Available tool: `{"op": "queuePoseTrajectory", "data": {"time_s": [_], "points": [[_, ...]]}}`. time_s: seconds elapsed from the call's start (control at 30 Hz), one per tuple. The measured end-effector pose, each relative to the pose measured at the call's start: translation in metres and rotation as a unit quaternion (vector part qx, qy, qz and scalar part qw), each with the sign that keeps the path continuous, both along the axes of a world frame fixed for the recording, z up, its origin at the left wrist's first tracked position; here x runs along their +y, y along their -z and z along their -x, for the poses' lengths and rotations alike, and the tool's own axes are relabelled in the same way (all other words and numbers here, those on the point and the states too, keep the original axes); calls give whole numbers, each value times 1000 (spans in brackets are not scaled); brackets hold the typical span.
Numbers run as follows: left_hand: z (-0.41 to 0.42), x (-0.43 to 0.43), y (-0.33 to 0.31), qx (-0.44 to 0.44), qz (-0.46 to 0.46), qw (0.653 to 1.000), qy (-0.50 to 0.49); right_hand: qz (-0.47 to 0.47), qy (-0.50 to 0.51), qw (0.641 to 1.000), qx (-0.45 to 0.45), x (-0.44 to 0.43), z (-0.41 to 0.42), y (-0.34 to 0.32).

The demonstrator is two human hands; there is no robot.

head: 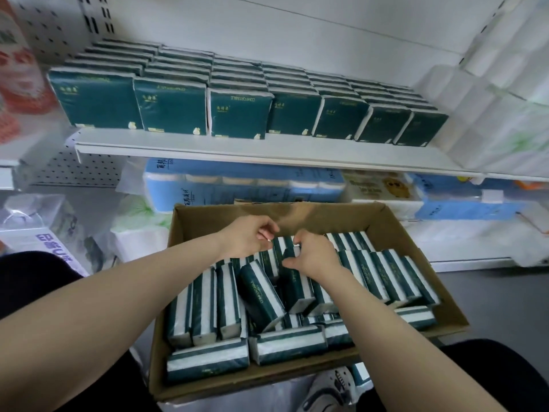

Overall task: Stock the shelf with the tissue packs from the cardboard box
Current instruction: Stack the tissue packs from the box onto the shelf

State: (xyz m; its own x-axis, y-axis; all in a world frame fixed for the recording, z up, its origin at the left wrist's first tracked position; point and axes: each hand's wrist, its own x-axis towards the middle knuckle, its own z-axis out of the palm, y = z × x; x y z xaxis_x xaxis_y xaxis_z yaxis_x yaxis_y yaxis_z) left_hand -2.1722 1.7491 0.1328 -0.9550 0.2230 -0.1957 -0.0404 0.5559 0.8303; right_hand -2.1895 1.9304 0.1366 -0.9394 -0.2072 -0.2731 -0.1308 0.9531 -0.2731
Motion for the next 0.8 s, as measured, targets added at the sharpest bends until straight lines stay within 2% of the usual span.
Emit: {"op": "queuePoseTrajectory", "data": {"time_s": [0.1,0.2,0.33,0.5,0.67,0.8], "points": [[-1,1,4,-15,7,1000,9,16,14,1000,-16,-4,0,3],[0,0,6,-19,31,999,14,82,60,994,-51,-5,6,0],[0,-2,3,-14,73,997,35,224,100,965,-92,-7,12,-10],[2,-4,-9,14,97,994,53,348,86,925,-128,-8,16,-29],[8,-13,-20,25,31,999,-10,425,93,893,-114,-9,21,-36],[10,-20,-35,12,-78,991,-104,450,147,879,-47,-5,27,-39]]}}
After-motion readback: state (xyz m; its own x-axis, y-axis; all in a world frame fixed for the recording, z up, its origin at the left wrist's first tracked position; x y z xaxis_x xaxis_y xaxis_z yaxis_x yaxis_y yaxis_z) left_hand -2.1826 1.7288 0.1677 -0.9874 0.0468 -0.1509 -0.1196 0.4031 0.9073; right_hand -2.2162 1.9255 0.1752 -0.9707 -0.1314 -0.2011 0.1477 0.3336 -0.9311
